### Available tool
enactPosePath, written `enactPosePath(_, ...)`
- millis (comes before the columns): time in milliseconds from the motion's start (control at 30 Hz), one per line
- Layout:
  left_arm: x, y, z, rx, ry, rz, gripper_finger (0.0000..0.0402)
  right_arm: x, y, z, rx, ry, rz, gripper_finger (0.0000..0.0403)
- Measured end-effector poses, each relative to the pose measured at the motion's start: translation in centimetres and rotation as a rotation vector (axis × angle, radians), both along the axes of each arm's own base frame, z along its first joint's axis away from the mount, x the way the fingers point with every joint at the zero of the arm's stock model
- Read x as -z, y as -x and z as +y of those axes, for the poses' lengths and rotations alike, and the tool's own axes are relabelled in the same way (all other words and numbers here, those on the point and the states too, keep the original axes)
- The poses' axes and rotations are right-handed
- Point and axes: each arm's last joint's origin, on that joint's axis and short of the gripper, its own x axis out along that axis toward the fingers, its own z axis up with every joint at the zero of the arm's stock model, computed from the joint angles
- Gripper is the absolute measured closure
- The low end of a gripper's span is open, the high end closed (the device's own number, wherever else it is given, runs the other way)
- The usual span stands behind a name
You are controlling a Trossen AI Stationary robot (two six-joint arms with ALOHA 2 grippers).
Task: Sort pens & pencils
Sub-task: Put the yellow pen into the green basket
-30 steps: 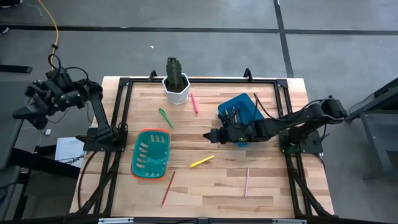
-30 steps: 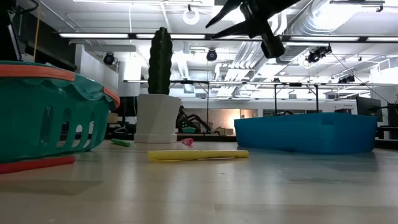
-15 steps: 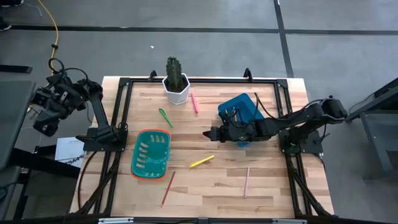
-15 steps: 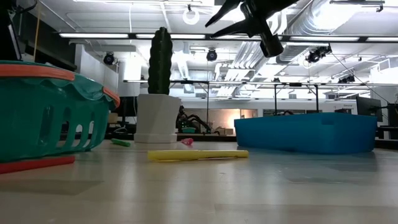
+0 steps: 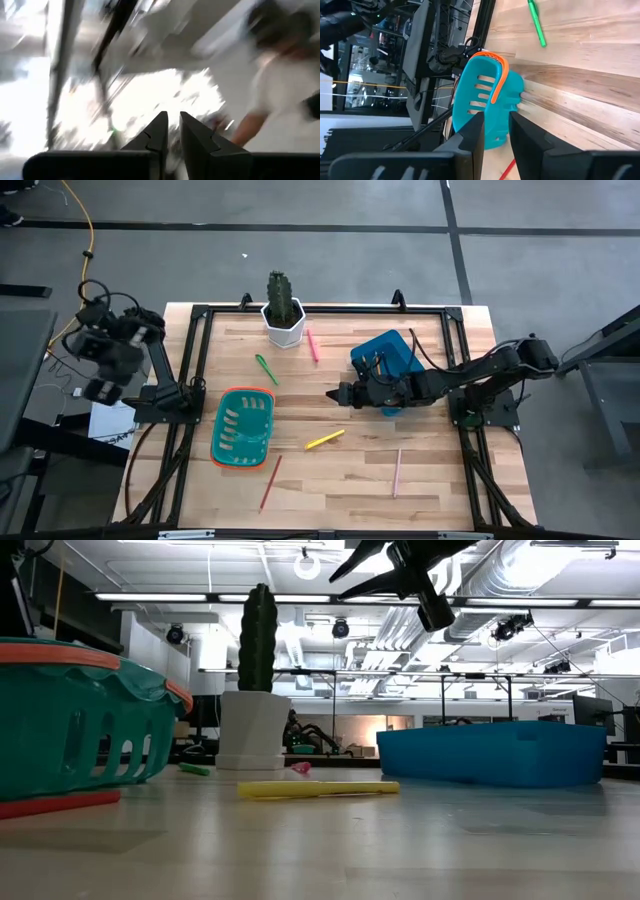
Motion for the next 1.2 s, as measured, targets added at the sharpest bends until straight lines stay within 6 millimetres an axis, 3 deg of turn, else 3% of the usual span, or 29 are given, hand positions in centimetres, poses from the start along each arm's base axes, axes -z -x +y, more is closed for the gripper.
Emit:
enactPosePath(300,1.2,-2.7,-2.2,-0.38,-0.119,0.34,0.0364,0.0,0.0,0.1,-0.004,0.0,0.0,0.0322)
enactPosePath(500,-0.4,-3.9,-3.3,-0.599,-0.212,0.471,0.0364,0.0,0.0,0.2,-0.01,0.008,0.001,0.0322)
enactPosePath(833,-2.4,-4.5,-3.5,-0.86,-0.184,0.593,0.0364,0.0,0.0,0.2,-0.039,0.057,0.01,0.0322)
enactPosePath(1000,-3.0,-4.8,-3.8,-0.922,-0.181,0.605,0.0364,0.0,0.0,0.2,-0.061,0.083,0.016,0.0322)
enactPosePath(1200,-4.0,-5.1,-4.2,-1.126,-0.191,0.604,0.0364,0.0,0.0,0.3,-0.105,0.098,0.021,0.0322)
